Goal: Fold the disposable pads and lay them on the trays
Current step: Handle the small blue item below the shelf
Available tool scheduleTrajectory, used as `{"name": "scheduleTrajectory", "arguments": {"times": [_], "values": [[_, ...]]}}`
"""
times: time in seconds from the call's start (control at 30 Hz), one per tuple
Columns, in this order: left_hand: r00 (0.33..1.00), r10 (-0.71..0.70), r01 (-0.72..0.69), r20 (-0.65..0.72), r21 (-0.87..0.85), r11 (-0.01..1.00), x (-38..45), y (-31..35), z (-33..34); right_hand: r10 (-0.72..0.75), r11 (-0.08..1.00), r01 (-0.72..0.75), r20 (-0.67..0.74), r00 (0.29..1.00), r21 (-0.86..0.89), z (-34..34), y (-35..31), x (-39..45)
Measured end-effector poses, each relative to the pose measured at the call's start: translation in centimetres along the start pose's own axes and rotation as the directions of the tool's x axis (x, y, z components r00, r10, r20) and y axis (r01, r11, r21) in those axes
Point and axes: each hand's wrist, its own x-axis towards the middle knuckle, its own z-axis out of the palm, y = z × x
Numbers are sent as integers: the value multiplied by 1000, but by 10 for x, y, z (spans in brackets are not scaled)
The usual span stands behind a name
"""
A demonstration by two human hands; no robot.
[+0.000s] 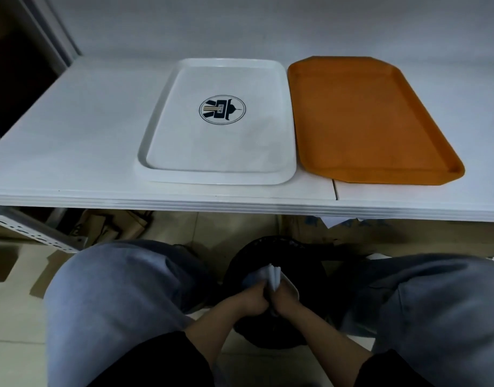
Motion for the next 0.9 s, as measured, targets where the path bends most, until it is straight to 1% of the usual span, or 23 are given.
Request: {"name": "scheduleTrajectory", "arguments": {"times": [0.07,0.13,0.2,0.3,0.4,0.43,0.5,0.53,0.6,0.67,0.77,0.9], "values": [[999,4,-4,35,1,1000,5,0,2,32,992,-32,-2,999,122,3,4,4],[999,17,-17,52,1,1000,9,1,2,89,982,-89,10,996,165,4,3,8],[998,4,-4,67,-13,1000,9,2,3,134,981,-136,25,991,137,6,5,13],[1000,-2,3,30,-31,1000,9,1,6,79,991,-76,-18,997,111,9,9,14],[997,54,-53,52,-36,998,8,-2,9,80,987,-74,-41,996,141,8,16,12],[997,63,-61,49,-39,997,7,-3,10,77,990,-66,-79,994,127,7,18,12],[997,50,-48,65,-40,998,7,-5,10,71,992,-58,-115,991,110,6,21,13],[996,32,-28,81,-47,998,8,-6,10,77,992,-66,-99,992,112,5,21,13],[993,-27,30,116,-28,999,9,-5,11,99,992,-97,-15,995,86,6,20,12],[993,-52,54,105,-14,998,10,-5,12,134,989,-137,53,990,62,5,21,13],[993,-53,53,103,11,999,11,-6,14,163,985,-166,77,984,37,1,17,11],[996,-81,82,25,-28,996,8,-2,10,151,989,-151,92,984,-9,-6,10,6]]}}
